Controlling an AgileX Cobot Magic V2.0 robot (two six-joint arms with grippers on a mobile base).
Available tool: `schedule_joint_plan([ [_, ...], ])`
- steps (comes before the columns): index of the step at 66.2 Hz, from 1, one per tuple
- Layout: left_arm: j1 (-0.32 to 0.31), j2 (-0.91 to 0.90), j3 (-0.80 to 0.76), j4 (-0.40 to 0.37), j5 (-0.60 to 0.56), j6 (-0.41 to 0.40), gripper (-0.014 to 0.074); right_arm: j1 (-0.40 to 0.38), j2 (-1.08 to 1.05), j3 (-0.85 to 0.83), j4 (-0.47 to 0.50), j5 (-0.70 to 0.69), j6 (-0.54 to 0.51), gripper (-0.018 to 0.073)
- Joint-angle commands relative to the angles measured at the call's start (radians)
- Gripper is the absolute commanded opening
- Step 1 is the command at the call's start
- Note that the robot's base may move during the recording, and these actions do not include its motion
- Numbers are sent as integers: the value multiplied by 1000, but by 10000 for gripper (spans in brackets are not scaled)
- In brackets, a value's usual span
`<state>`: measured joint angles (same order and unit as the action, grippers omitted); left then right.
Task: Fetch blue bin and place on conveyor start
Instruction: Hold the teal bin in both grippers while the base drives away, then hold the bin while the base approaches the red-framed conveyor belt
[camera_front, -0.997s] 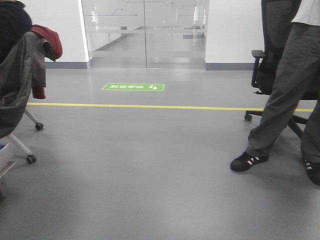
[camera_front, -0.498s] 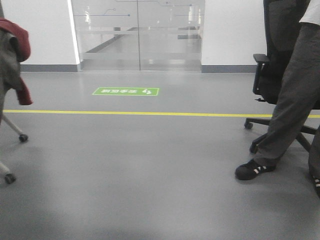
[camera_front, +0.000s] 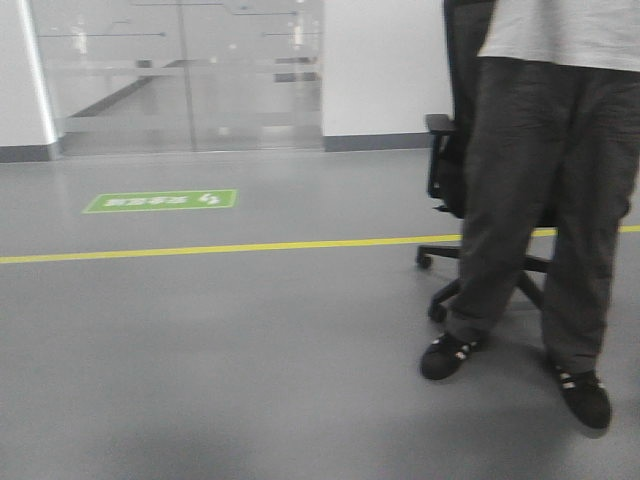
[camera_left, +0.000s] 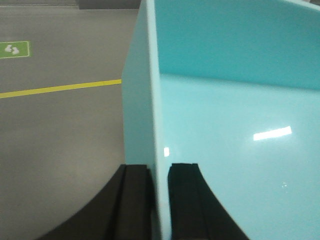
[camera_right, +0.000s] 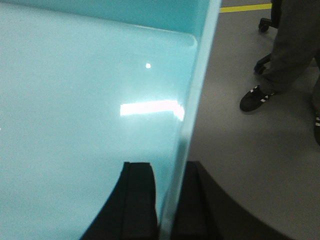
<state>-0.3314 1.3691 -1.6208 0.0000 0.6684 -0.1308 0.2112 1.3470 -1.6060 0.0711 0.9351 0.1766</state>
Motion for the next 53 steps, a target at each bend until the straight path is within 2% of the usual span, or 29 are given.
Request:
schedule_joint_plan([
  [1, -4, -21, -10, -14, -68, -5, -111, -8, -10, -9, -22, -30, -27, -151],
  [53, -4, -21, -10, -14, -68, -5, -111, -8, -10, -9, -22, -30, -27, -151],
])
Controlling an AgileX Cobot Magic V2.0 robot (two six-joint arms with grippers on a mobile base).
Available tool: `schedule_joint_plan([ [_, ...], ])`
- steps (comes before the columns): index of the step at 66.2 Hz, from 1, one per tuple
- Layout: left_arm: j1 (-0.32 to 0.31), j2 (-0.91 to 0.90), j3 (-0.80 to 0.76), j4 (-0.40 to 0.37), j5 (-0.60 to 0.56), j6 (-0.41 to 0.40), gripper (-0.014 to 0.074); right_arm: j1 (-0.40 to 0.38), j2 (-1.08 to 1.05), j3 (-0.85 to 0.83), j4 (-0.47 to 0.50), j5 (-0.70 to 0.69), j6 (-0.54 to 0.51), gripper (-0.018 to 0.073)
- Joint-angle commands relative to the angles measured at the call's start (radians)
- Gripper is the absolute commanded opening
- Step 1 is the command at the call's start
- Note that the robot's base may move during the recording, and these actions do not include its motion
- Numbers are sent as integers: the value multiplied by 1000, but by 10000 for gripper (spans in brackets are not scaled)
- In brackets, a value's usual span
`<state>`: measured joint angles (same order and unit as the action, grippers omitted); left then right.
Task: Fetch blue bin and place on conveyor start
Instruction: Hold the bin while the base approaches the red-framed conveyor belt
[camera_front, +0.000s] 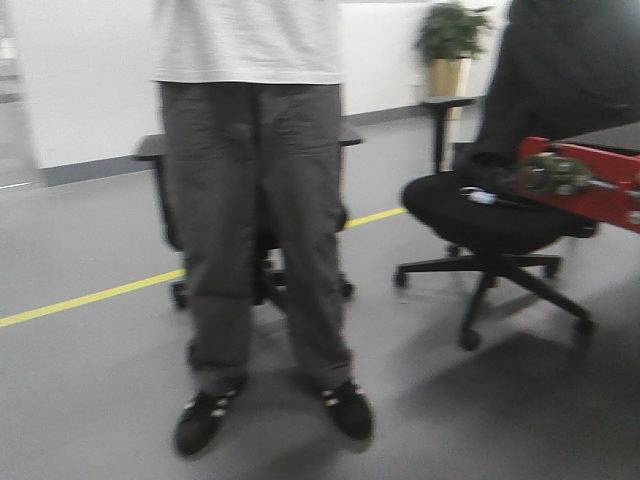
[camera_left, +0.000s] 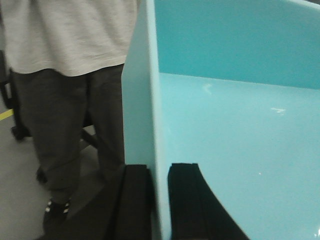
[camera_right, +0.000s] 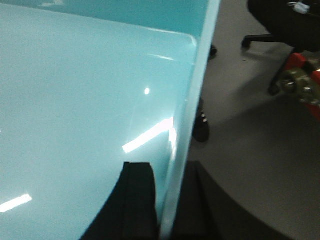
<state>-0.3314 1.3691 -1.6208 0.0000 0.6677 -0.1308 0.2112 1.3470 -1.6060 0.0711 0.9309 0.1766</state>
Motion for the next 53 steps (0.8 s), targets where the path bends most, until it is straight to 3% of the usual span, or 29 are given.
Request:
schedule_joint_plan([
  [1, -4, -21, -10, -14, -67, -5, -111, -8, -10, -9, -22, -26, -27, -151],
  [53, -4, -21, -10, -14, -67, -5, -111, -8, -10, -9, -20, -26, -27, -151],
])
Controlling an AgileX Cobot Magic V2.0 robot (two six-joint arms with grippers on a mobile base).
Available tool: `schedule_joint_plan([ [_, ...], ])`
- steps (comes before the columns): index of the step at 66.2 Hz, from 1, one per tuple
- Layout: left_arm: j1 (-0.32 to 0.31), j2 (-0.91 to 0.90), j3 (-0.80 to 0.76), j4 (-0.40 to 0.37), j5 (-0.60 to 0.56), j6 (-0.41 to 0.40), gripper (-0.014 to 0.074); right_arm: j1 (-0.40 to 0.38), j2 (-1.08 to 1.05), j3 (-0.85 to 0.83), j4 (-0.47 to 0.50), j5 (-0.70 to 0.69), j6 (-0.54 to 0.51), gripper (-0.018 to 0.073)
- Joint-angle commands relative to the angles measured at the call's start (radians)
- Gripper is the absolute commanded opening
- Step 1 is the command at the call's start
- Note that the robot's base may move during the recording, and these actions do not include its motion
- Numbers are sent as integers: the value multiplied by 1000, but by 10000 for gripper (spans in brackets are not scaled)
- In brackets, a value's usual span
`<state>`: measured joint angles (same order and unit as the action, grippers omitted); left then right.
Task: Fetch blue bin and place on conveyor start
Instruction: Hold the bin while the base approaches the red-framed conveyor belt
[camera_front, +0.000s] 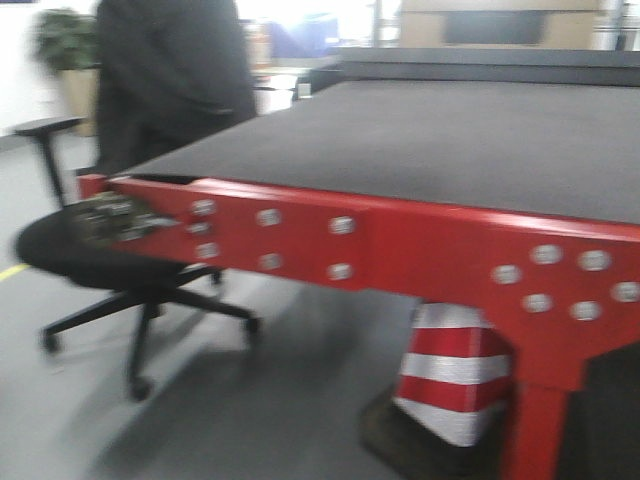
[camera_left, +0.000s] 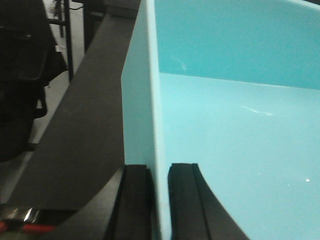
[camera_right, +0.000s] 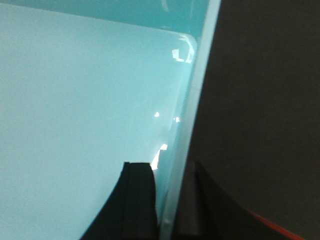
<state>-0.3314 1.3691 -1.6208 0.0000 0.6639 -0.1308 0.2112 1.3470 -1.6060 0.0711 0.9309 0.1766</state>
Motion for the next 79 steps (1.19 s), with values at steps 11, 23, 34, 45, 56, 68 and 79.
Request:
schedule_joint_plan([
  [11, -4, -21, -10, -14, -63, -5, -111, -8, -10, -9, -12, -26, -27, -151],
  [23, -4, -21, -10, -14, -63, -5, -111, -8, -10, -9, -12, -26, -27, -151],
  [34, -4, -21, -10, -14, -63, -5, -111, -8, -10, -9, -12, -26, -27, -151],
  [45, -4, -21, -10, -14, -63, -5, -111, -8, -10, -9, -12, -26, -27, -151],
  [56, -4, -21, -10, -14, -63, -5, -111, -8, -10, -9, -12, -26, -27, -151],
  [68, -4, -21, -10, -14, -63, -5, -111, -8, -10, -9, -12, -26, -27, -151],
  [79, -4, -21, -10, -14, -63, -5, -111, -8, -10, -9, -12, -26, -27, -151],
])
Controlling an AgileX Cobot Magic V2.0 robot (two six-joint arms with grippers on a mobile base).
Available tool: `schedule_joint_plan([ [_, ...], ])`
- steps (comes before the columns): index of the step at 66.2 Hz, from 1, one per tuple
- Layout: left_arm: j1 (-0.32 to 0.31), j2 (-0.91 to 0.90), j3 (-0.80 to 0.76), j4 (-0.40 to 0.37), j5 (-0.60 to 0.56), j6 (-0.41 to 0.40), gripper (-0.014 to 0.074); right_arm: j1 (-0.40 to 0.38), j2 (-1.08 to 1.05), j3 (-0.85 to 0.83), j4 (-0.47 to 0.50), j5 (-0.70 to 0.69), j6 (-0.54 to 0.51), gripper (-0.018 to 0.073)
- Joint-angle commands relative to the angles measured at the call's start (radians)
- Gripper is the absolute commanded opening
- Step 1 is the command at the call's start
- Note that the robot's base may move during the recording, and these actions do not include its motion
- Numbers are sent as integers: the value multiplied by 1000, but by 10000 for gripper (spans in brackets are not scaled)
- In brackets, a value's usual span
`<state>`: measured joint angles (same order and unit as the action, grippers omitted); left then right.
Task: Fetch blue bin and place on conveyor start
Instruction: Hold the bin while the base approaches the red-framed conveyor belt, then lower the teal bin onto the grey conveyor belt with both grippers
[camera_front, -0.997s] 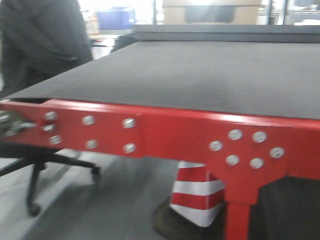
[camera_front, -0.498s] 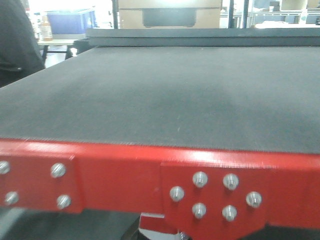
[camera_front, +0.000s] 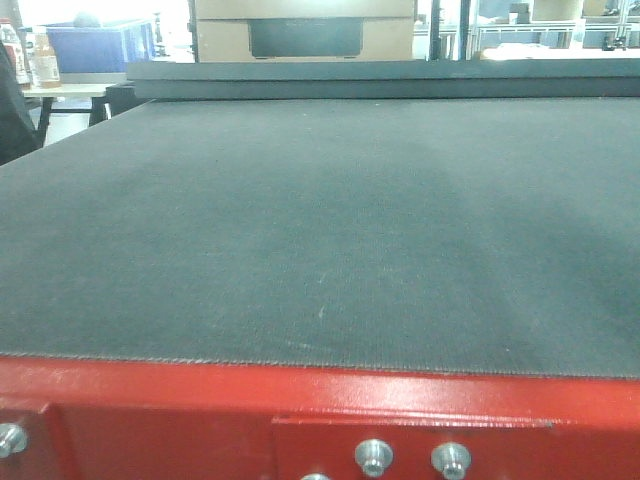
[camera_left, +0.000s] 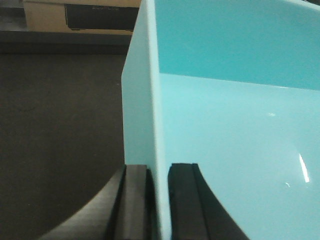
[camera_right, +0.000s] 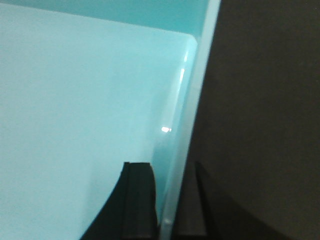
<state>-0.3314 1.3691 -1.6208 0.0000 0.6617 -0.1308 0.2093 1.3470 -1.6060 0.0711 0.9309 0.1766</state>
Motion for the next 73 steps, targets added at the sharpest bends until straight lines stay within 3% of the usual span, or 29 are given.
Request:
schedule_joint_plan([
  [1, -4, -21, -10, -14, -61, -5, -111, -6, -10, -9, -12, -26, -27, -151],
  [62, -4, -21, -10, -14, -61, -5, -111, -6, -10, -9, -12, -26, -27, -151],
  [73, -4, -21, -10, -14, -59, -5, -111, -6, -10, -9, -9, -78, -27, -151],
])
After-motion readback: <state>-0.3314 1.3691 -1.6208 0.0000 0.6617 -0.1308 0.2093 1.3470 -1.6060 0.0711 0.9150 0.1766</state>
